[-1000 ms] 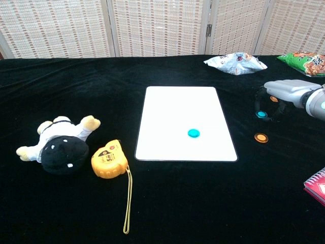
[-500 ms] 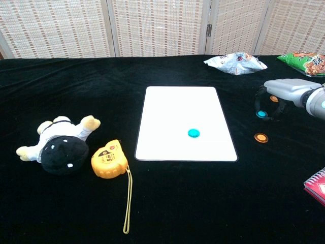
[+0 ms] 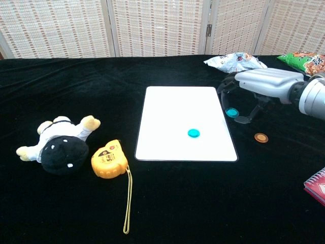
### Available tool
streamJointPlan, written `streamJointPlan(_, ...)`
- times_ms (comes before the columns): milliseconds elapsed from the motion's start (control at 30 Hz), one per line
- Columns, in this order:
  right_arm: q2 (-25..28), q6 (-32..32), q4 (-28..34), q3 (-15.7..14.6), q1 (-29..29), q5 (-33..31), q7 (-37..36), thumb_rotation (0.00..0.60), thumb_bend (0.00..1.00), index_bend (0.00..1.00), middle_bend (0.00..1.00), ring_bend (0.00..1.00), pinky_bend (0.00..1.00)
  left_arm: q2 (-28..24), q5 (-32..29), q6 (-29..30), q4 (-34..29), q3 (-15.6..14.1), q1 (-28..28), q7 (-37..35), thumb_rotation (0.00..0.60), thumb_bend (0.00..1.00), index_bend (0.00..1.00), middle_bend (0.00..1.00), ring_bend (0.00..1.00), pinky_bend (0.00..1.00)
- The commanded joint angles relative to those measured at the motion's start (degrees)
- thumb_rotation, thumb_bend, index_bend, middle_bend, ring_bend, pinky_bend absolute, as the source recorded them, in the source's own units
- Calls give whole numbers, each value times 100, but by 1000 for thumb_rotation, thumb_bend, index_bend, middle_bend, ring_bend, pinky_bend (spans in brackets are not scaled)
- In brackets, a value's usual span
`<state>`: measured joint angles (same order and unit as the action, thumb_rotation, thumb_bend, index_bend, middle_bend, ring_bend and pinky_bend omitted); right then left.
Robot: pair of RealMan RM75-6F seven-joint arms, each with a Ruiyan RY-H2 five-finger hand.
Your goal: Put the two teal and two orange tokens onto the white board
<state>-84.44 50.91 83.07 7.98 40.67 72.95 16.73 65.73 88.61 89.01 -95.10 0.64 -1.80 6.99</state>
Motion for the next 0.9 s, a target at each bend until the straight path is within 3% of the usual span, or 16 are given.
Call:
streamJointPlan(33,-86,21,203,-138,131,239,226,600,270,467,150,8,0,-11,-11,16,21,-3,18,-28,600,363,191,96,136,0)
streamJointPlan(500,-717,-218,-121,-271,383,76,843,600,270,467,150,3,0,50,-39,-9,203,-27,54,-185,600,363,191,97,136,0)
streamJointPlan(900,-818,-247,-281,-315,425,-5,894,600,270,467,149,1,0,59,-67,-22,220,-16,62,-189,600,363,190,96,136,0)
